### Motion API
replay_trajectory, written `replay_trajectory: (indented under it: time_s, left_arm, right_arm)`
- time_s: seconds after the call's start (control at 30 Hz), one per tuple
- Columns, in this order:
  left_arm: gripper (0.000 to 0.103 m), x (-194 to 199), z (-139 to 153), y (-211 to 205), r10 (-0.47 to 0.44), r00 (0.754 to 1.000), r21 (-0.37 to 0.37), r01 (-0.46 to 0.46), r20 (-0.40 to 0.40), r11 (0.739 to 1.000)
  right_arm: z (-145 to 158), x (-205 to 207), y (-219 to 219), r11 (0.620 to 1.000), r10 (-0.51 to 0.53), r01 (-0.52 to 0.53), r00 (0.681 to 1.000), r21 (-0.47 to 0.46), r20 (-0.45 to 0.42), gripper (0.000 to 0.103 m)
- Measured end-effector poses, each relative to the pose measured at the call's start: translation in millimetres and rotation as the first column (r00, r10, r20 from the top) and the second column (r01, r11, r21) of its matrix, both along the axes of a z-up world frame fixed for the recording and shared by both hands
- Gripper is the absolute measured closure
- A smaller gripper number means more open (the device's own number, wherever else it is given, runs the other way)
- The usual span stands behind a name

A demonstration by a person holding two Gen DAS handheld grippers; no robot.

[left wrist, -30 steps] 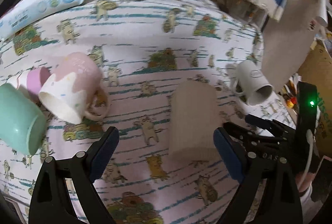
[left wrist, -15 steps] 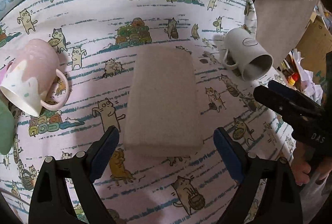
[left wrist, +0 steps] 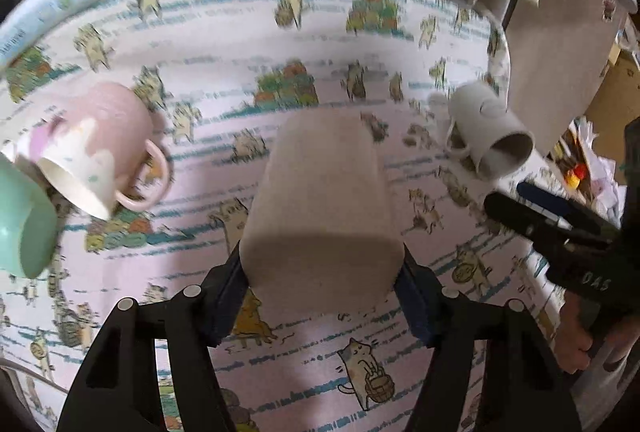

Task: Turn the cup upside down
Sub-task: 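Lower the tan cup with the left tool, rim down, onto the cloth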

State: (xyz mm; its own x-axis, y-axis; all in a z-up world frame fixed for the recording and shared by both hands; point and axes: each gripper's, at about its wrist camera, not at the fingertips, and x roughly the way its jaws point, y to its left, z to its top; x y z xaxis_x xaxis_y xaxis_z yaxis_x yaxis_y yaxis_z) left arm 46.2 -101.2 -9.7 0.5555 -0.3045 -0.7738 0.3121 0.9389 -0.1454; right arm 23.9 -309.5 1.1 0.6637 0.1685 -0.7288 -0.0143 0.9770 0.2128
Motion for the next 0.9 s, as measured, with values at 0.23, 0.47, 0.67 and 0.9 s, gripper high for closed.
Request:
replay_trajectory:
  time_s: [0.23,0.47,0.67,0.9]
  left_arm:
    - [0.038,-2.2,26.5,8.5,0.030,0.996,-0.005,-0.030,0.082,1.000]
    - [0.038,0.3,25.7,7.9,0.032,0.996,-0.017,-0.031,0.084,0.999]
    - [0.038,2.4,32.8,6.3,0.035,0.990,-0.023,-0.032,0.139,0.999]
    - [0.038,14.2,26.5,13.2,0.105,0.961,-0.068,-0.091,0.255,0.994]
  right_arm:
    - [7.8,-1.6,5.8,1.000,0.005,-0.005,1.000,-0.003,0.020,0.016]
    - [11.7,-3.9,6.3,1.000,0.000,0.000,1.000,-0.015,0.027,0.016]
    - [12.6,-3.7,5.7,1.000,-0.006,0.006,1.000,-0.017,0.026,0.016]
    - [15.0,-1.8,11.4,1.000,-0.012,0.012,0.999,0.003,0.039,0.016]
